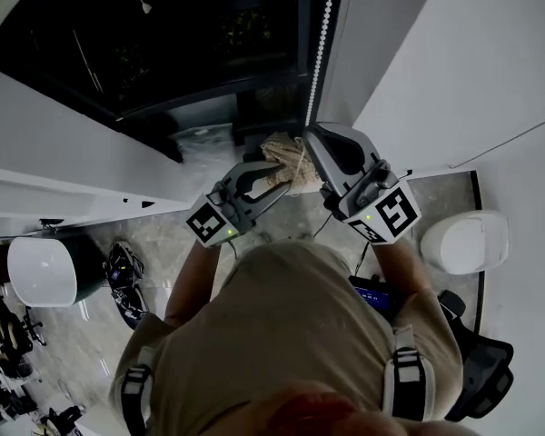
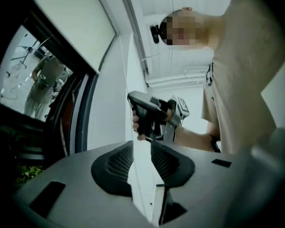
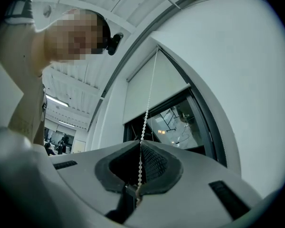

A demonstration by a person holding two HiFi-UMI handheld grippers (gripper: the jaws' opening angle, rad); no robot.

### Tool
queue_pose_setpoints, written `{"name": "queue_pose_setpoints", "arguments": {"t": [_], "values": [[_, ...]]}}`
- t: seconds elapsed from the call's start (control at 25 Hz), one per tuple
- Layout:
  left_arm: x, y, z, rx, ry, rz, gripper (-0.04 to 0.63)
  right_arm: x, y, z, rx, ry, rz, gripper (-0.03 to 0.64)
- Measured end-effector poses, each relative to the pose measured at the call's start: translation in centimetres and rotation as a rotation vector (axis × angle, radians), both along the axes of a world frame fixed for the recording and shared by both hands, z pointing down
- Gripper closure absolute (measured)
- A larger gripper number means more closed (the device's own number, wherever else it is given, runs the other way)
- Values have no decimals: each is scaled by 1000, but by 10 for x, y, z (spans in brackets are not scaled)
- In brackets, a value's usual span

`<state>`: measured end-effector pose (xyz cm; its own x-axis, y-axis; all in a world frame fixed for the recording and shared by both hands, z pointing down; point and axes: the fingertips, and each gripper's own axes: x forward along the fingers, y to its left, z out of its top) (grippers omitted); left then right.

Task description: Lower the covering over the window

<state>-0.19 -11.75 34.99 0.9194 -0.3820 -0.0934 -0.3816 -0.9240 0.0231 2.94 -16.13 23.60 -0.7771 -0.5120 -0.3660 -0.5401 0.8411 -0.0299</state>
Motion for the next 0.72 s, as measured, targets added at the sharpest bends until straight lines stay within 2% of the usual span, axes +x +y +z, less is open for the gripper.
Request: {"name": "queue_pose_setpoints", "arguments": {"t": [0.08,0.16,0.24,0.32,0.4,0.56,0.64,0.72], "values": [[-14,-9,-25,9,122,3,456,6,0,1,-8,-1,-2,600],[-17,-20,-60,27,237,-22,451,15,3,2,-10,8,-2,601],[-4,-28,-97,47,287,-42,449,25,6,1,-9,20,0,601],[17,-35,-127,66,283,-42,449,29,8,3,-17,27,-8,603],[37,-42,-143,73,248,-37,449,29,10,5,-34,25,-31,603],[59,-54,-148,50,179,-50,457,27,12,17,-68,48,-73,603],[66,-52,-142,55,147,-68,532,29,13,26,-91,56,-90,603],[75,-44,-137,78,133,-105,557,38,18,31,-102,61,-102,603]]}}
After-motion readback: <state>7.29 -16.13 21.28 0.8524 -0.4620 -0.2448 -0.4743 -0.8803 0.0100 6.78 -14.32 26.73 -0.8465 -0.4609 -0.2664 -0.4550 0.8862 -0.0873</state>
